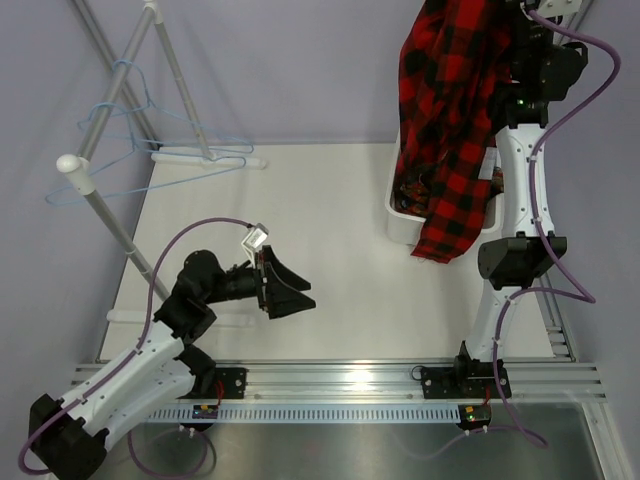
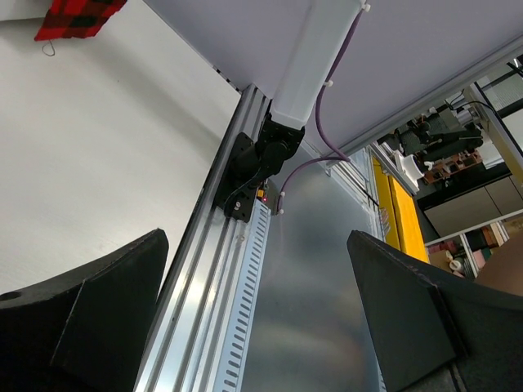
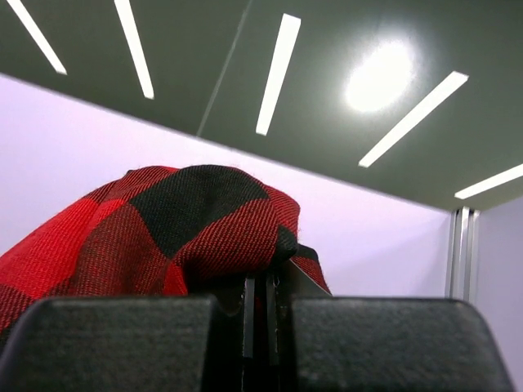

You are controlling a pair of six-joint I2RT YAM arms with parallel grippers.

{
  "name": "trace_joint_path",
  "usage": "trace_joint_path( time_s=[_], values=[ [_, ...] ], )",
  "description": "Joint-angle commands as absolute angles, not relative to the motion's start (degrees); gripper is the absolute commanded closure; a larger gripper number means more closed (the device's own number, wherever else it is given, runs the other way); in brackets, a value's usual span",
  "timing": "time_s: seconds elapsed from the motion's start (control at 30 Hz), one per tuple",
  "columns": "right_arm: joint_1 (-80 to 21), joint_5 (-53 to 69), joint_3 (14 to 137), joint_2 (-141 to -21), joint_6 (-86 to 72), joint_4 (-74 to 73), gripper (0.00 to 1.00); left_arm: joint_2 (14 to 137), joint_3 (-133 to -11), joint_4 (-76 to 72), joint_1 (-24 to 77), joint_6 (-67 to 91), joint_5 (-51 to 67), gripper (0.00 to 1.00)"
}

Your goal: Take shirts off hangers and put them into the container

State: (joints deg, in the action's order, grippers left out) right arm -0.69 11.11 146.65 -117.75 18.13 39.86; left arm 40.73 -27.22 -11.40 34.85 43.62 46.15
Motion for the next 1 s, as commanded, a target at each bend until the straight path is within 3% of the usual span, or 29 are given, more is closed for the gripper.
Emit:
trace_joint_path(
  time_s=[0.0,0.2,0.63,0.97],
  values=[
    [-0.4,7.6,137.4,-113.4,22.2,44.4,1.00,39.0,-27.2,-13.2,35.2,43.9,45.4,0.02],
    [-0.4,7.1,121.1,-105.8,24.2,48.1,1.00,35.4,-27.3,-10.6,35.3,44.4,44.7,0.02],
    [2.1,6.4,119.4,-102.2,25.2,44.6,1.00,30.4,-27.5,-7.2,35.8,44.7,43.6,0.02],
    [5.9,15.5,95.6,-89.8,22.9,46.1,1.00,27.5,-30.1,-0.1,35.8,42.4,42.5,0.02]
  ],
)
